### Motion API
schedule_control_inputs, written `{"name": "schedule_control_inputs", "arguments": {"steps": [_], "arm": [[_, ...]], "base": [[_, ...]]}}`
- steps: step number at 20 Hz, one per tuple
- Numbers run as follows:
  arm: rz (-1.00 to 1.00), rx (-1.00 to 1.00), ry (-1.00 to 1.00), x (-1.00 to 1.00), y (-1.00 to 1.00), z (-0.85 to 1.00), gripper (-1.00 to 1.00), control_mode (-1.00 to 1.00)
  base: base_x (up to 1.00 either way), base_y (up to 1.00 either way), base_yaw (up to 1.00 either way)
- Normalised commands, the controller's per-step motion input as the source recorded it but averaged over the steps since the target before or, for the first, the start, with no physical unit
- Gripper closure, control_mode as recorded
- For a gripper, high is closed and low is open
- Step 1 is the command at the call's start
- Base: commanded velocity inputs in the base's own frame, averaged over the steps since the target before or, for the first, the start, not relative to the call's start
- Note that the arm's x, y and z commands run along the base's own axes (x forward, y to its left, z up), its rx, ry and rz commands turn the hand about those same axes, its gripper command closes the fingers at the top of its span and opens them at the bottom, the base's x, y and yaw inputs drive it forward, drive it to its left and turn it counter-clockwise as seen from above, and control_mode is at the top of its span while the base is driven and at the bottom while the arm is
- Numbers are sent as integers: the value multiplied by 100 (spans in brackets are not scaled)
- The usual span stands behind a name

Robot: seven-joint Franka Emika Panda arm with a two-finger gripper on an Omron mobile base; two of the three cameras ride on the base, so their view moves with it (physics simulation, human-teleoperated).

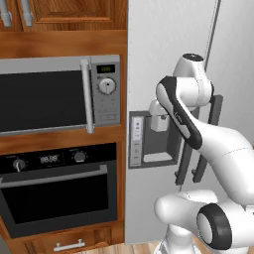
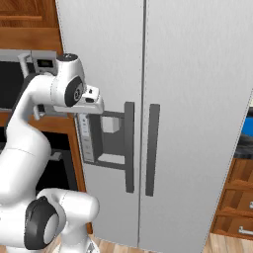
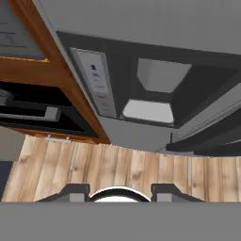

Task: Take the fish from the oven and place it on the plate on the counter.

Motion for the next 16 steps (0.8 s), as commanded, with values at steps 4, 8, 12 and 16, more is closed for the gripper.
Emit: {"name": "schedule_control_inputs", "arguments": {"steps": [4,8,12,16], "arm": [[12,-14,4,8,75,2,-100,-100],[74,-3,-7,0,83,-41,-100,-100],[41,0,1,-33,67,-40,-100,-100],[4,0,11,-69,50,-1,-100,-100]], "base": [[0,0,0],[0,0,0],[0,0,0],[0,0,0]]}}
